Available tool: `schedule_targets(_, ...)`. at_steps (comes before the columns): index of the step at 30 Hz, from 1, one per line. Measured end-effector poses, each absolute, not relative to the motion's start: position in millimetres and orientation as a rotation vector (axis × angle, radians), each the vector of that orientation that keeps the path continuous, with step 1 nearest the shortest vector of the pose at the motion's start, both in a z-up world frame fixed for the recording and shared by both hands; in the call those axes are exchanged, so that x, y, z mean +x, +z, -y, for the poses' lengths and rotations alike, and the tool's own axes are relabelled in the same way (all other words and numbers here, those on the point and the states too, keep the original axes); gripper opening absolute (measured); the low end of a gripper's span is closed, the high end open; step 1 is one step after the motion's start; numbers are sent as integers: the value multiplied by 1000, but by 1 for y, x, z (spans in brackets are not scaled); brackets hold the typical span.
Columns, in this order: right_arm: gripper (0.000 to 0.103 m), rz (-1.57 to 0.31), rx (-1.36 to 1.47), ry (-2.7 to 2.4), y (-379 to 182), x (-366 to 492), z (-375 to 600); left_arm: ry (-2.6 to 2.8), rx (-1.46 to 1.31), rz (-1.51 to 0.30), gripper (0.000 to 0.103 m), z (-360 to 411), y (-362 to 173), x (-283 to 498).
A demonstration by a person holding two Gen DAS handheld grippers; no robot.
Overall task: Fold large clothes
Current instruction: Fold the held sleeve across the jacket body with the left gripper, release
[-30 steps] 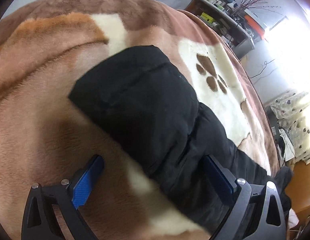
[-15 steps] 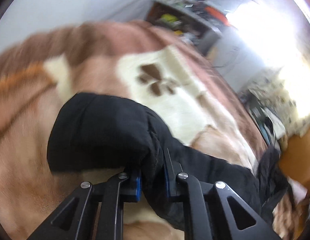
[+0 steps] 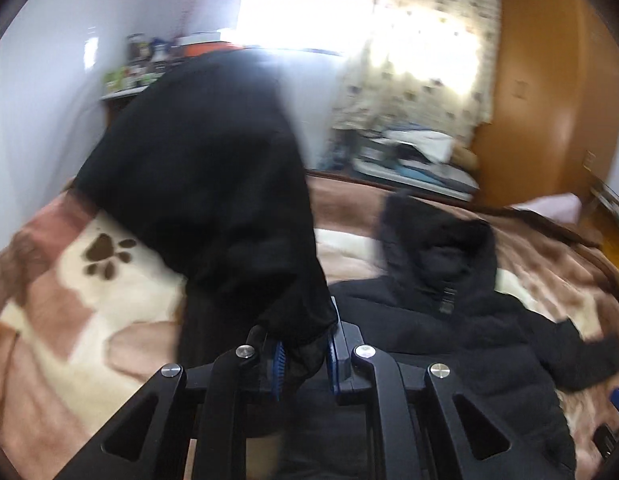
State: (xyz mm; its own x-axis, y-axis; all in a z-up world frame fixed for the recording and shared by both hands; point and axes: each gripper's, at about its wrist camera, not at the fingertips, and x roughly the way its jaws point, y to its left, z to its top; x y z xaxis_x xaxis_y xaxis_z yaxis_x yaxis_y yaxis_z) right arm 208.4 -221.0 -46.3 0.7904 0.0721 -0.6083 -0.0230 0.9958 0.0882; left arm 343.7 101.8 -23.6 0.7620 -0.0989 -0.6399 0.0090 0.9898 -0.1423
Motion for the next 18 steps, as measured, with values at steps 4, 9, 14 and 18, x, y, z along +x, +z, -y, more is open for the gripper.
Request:
schedule_targets(4, 103, -665, 106, 13, -50, 208, 244, -140, -88, -722, 17, -50, -27, 346)
schedule_targets(9, 103, -662, 122, -30, -52, 202, 268, -222, -40, -760, 17, 11, -43, 350)
schedule_targets(14, 103, -679, 157, -67, -57, 200, 291, -299, -58, -791, 17, 71, -61, 348)
schedule_targets(18, 103, -674, 176, -93, -58, 197, 309, -332, -61, -848, 17, 116, -84, 350)
